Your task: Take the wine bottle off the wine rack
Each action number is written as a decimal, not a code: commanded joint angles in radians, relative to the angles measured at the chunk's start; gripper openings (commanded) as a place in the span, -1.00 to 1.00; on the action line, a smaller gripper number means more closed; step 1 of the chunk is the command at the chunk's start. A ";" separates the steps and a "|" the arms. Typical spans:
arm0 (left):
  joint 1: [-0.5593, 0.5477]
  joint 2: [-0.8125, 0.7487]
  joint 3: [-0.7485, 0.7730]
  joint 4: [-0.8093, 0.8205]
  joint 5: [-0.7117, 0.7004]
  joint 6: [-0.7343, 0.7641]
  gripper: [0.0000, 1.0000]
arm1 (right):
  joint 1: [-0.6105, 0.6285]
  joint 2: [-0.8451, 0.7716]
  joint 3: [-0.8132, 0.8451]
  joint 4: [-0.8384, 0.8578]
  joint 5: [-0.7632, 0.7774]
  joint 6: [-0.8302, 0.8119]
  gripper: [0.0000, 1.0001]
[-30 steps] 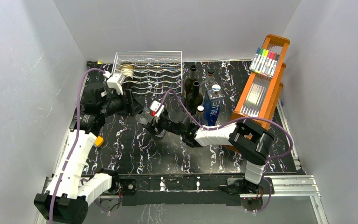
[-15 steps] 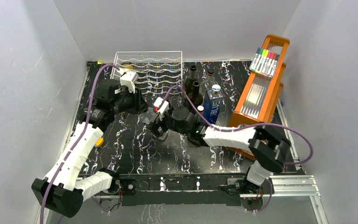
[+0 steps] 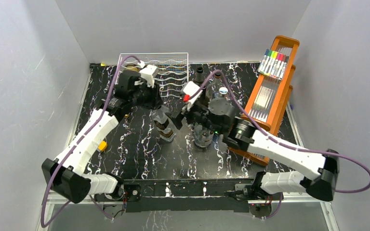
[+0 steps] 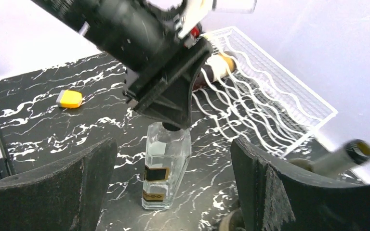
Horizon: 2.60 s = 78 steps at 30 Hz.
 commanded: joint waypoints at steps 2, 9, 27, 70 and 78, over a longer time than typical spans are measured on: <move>-0.131 0.086 0.140 0.053 -0.097 0.028 -1.00 | 0.003 -0.161 0.037 -0.064 0.106 -0.056 0.96; -0.244 0.259 0.283 0.051 -0.146 0.058 -1.00 | 0.003 -0.306 0.021 -0.125 0.188 -0.064 0.96; -0.309 0.322 0.337 0.003 -0.189 0.067 -0.24 | 0.004 -0.429 -0.017 -0.171 0.247 -0.052 0.96; 0.493 0.131 -0.307 0.465 -0.096 -0.138 0.59 | 0.003 -0.410 -0.039 -0.156 0.230 -0.054 0.96; 0.498 0.334 -0.269 0.532 -0.108 -0.044 0.33 | 0.004 -0.403 -0.057 -0.137 0.222 -0.056 0.96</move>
